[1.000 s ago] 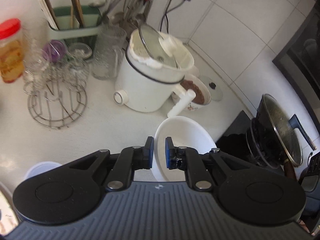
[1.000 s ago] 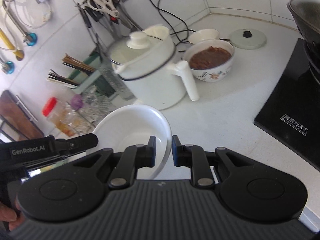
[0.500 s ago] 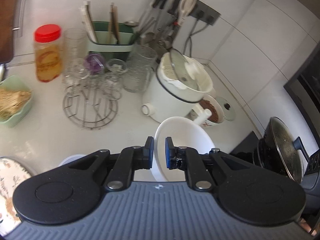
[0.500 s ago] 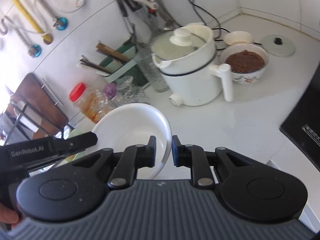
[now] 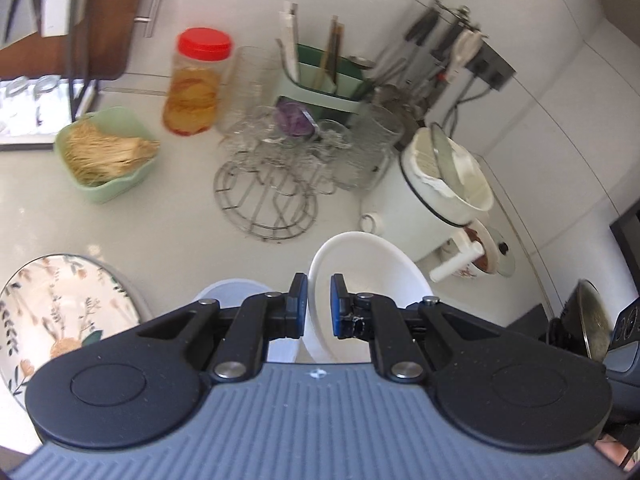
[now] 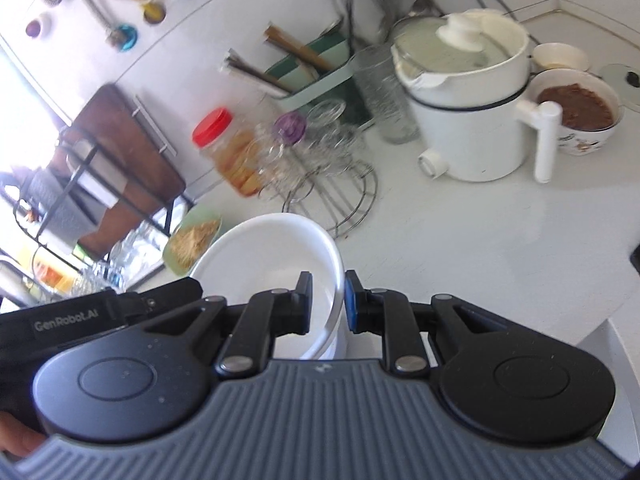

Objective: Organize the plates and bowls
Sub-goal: 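Lower the white bowl into the bowl stack with both grippers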

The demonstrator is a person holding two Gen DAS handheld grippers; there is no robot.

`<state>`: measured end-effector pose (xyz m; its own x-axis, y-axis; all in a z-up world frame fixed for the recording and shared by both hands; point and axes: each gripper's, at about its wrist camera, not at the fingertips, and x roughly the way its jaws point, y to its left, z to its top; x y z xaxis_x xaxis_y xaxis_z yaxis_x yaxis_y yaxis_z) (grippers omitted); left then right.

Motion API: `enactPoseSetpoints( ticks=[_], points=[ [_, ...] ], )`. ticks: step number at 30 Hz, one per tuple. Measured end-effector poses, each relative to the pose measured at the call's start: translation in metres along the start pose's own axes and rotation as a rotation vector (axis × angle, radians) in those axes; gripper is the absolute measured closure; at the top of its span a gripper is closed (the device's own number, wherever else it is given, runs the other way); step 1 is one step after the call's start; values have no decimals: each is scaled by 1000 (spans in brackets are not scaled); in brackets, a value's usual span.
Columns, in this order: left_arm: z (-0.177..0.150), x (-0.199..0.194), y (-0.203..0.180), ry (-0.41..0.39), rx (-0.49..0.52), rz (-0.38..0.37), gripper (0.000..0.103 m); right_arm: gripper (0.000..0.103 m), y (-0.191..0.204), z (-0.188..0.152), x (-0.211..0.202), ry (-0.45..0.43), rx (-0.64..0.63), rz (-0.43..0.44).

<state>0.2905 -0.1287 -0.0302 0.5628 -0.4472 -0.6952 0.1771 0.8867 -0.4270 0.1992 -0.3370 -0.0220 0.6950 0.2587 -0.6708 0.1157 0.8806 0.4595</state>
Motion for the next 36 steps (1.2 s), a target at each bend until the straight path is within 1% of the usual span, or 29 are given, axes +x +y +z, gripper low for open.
enactPoseSetpoints(
  ticks=[5, 12, 18, 20, 23, 27, 31, 32, 33, 34, 35, 36],
  points=[
    [-6, 2, 16, -25, -27, 42, 89, 83, 11, -3, 20, 52, -64, 9],
    [-3, 16, 30, -30, 4, 82, 89, 83, 16, -8, 47, 115, -116, 4],
    [-14, 37, 46, 7, -4, 121, 89, 83, 15, -14, 73, 170, -146, -8],
    [-17, 46, 51, 45, 32, 137, 89, 83, 17, -17, 79, 174, -178, -15],
    [-21, 57, 60, 69, 41, 147, 89, 83, 19, -23, 88, 181, -213, -22],
    [-28, 74, 68, 104, 68, 154, 89, 82, 16, -30, 101, 196, -215, -35],
    [-35, 80, 69, 101, 104, 185, 89, 82, 12, -33, 106, 187, -199, -14],
    [-37, 79, 69, 95, 106, 185, 88, 81, 11, -33, 106, 188, -190, -13],
    [-38, 79, 69, 94, 100, 183, 88, 78, 10, -33, 106, 190, -184, -19],
    [-39, 78, 70, 95, 94, 178, 88, 70, 10, -32, 105, 189, -179, -20],
    [-39, 78, 71, 98, 88, 171, 88, 66, 8, -32, 104, 184, -174, -17],
    [-40, 77, 72, 102, 79, 170, 88, 66, 8, -31, 103, 179, -170, -18]
  ],
)
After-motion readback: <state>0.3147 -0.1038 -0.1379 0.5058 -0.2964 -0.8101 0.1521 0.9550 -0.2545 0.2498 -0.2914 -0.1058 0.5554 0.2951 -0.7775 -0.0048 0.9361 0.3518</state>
